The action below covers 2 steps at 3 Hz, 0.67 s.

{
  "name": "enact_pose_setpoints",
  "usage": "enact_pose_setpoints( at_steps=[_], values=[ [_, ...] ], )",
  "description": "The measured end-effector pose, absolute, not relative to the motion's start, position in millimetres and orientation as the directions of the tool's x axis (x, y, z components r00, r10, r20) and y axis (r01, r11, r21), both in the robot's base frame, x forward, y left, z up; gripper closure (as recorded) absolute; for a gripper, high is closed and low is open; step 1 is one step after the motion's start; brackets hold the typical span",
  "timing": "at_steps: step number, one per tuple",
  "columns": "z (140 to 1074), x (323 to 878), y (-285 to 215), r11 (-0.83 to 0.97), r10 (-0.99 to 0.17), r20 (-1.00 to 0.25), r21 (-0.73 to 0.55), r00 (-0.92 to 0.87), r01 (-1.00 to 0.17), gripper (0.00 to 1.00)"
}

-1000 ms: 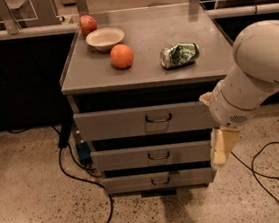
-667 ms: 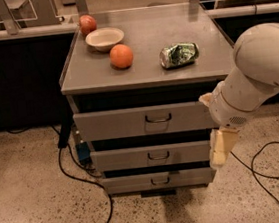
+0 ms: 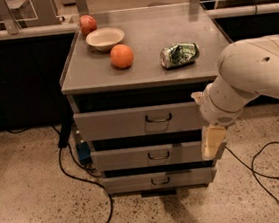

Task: Open top drawer

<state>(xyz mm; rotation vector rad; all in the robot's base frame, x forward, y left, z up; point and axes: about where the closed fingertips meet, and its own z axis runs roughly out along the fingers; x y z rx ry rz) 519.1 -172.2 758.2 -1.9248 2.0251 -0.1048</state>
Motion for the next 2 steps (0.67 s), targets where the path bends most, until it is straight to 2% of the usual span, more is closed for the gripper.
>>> enact_pose_setpoints(
  at_steps=[2],
  values=[
    [705, 576, -179, 0.065, -0.982, -0.186, -0.248, -0.019, -0.967, 0.00]
  ],
)
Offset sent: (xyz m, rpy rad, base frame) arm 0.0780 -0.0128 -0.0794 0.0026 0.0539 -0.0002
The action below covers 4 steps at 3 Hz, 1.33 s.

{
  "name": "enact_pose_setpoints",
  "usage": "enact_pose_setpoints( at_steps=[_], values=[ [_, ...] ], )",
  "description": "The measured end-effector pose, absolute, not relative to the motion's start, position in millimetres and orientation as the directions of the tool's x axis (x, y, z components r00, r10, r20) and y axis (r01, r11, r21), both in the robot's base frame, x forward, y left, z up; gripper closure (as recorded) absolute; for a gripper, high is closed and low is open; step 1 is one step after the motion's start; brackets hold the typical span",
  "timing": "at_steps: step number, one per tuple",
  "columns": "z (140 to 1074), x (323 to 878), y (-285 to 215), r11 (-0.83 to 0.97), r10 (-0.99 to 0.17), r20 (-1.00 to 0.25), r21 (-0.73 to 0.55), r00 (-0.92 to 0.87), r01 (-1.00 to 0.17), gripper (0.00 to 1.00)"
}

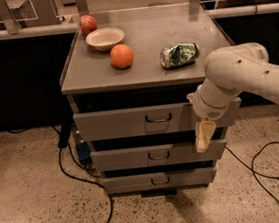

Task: Open top drawer

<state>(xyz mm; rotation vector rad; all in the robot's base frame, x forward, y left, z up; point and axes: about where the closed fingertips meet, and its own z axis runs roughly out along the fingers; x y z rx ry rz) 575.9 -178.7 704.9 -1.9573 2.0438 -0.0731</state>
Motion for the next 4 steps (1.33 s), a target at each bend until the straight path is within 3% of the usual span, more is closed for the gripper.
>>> enact_pose_setpoints(
  at_steps=[4],
  values=[
    [653, 615, -166, 0.031, -0.982, -0.188, -0.175, 0.002, -0.984, 0.00]
  ],
)
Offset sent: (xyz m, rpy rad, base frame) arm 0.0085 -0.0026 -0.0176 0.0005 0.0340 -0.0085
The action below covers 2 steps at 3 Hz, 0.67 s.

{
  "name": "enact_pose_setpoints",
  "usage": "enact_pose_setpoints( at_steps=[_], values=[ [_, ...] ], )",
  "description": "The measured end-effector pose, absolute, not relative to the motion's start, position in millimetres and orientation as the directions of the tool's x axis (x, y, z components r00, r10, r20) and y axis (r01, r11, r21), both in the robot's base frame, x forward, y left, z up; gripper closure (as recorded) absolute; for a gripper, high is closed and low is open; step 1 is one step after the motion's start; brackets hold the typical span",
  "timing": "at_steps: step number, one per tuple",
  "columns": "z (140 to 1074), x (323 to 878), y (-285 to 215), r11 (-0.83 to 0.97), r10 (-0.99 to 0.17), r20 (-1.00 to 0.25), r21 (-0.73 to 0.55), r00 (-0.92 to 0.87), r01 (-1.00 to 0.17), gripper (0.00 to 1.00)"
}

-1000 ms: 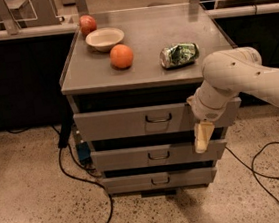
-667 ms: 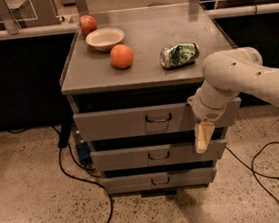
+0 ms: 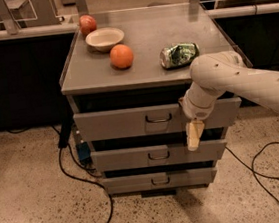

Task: Open top drawer

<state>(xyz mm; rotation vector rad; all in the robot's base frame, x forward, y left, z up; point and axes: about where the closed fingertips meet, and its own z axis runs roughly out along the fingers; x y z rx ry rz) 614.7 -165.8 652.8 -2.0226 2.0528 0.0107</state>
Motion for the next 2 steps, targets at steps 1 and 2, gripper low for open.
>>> enact_pose_setpoints(
  at_steps=[1, 2],
  values=[
    [636.0, 620.9, -163.2, 0.014, -0.982, -0.189, -0.098, 0.005, -0.995, 0.00],
    [637.9, 620.3, -164.8, 0.013, -0.982, -0.189, -0.084, 0.003, -0.996, 0.00]
  ],
)
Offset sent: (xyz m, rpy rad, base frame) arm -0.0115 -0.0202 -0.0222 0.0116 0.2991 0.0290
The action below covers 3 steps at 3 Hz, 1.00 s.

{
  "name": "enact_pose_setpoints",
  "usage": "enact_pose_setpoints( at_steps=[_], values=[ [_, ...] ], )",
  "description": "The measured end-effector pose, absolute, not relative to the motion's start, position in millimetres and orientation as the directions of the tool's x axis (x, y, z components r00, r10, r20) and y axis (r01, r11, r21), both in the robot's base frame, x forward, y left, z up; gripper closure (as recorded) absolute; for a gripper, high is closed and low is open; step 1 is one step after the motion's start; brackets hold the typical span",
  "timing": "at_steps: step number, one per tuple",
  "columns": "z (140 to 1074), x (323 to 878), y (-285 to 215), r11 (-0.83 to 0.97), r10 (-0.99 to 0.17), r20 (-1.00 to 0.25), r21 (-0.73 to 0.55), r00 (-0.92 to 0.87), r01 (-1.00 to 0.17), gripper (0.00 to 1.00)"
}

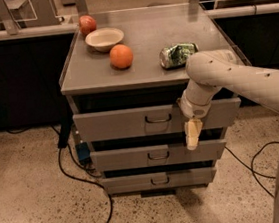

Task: Open top drawer

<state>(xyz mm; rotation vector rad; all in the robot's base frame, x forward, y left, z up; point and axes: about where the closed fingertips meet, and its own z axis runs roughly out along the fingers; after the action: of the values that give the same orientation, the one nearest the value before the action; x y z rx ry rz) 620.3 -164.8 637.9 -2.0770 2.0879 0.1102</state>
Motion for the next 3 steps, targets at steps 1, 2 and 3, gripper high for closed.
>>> enact_pose_setpoints(
  at_steps=[1, 2, 3],
  values=[
    [650, 607, -178, 0.026, -0.981, -0.191, -0.008, -0.024, -1.000, 0.00],
    [672, 568, -193, 0.037, -0.986, -0.159, 0.100, -0.052, -0.994, 0.00],
    [693, 537, -205, 0.048, -0.988, -0.139, 0.182, -0.074, -0.982, 0.00]
  ],
)
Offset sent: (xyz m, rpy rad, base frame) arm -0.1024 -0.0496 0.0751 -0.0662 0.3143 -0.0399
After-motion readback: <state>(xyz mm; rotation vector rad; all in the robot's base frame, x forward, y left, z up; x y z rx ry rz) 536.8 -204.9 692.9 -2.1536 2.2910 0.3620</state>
